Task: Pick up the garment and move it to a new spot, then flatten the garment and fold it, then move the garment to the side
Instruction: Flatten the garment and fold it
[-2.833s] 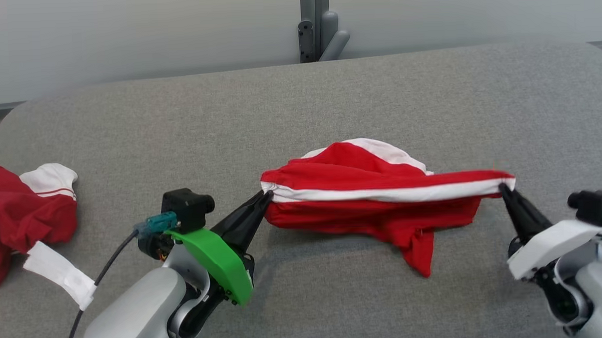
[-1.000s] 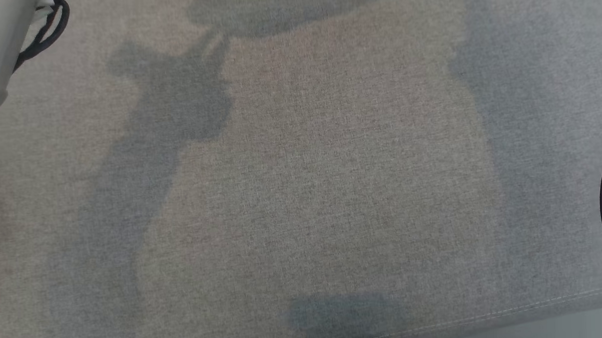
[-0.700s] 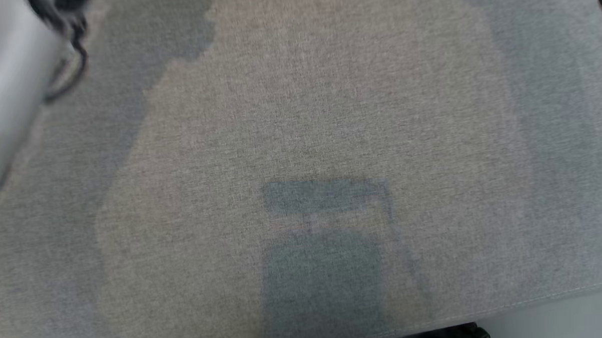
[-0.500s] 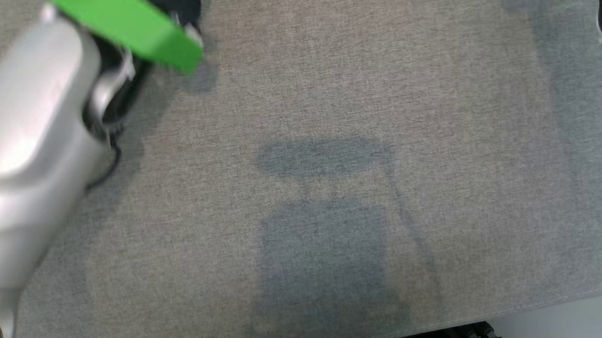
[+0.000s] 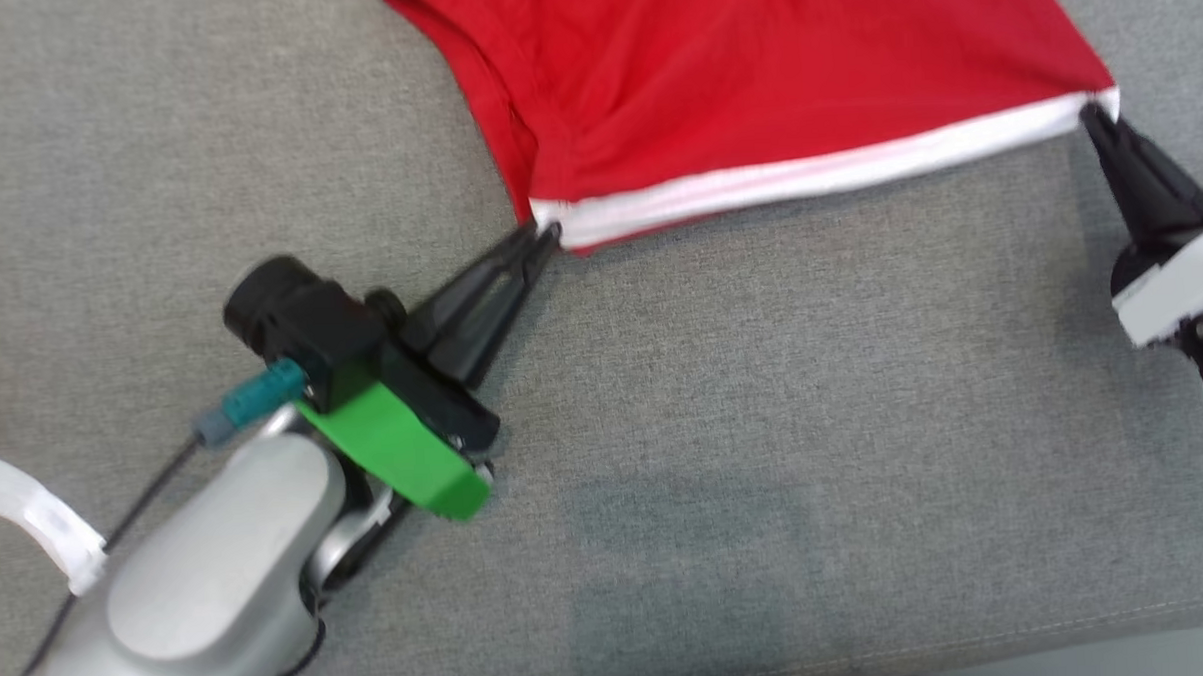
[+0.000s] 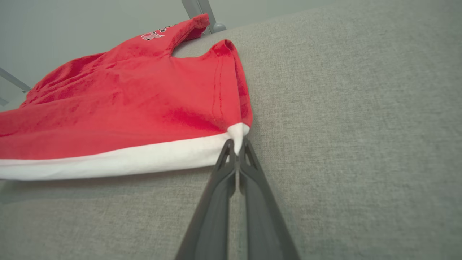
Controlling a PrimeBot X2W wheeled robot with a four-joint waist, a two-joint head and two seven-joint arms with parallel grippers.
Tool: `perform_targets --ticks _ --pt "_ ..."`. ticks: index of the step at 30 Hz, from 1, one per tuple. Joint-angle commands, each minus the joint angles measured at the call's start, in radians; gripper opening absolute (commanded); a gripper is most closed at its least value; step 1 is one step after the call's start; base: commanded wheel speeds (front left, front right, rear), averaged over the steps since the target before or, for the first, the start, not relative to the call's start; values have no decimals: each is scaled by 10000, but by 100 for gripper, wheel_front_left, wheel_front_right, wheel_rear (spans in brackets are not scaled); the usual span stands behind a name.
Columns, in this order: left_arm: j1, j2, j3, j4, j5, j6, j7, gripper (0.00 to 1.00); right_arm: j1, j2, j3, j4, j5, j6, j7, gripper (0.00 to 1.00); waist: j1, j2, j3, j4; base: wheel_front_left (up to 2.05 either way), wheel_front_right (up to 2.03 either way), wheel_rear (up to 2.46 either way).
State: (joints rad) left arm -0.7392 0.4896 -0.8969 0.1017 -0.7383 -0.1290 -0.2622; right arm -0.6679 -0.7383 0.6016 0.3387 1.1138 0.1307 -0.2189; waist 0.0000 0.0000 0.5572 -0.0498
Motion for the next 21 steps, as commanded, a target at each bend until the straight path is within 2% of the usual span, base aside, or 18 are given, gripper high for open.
perform_targets --ticks 1,4,11,16,21 --pt "389 -66 34 -66 160 -30 -27 0 376 -80 22 -62 98 0 -64 0 0 0 -787 176 0 0 0" --pt "1104 -135 -14 -110 376 -30 -27 0 1069 -278 54 -162 168 -2 -135 0 0 0 -1194 183 0 0 0" --pt "2605 -310 -34 -146 33 -30 -27 0 2940 -730 -315 -635 377 -5 -304 0 0 0 -2208 281 0 0 0" --pt "3689 -237 80 -501 -107 -30 -29 0 4666 -1298 -1006 -1402 457 -10 -356 0 0 0 -2931 287 0 0 0" --pt "4050 -56 -256 -806 -257 -18 -29 0 5811 -1838 -1901 -2288 468 -11 36 0 0 0 -3168 357 0 0 0"
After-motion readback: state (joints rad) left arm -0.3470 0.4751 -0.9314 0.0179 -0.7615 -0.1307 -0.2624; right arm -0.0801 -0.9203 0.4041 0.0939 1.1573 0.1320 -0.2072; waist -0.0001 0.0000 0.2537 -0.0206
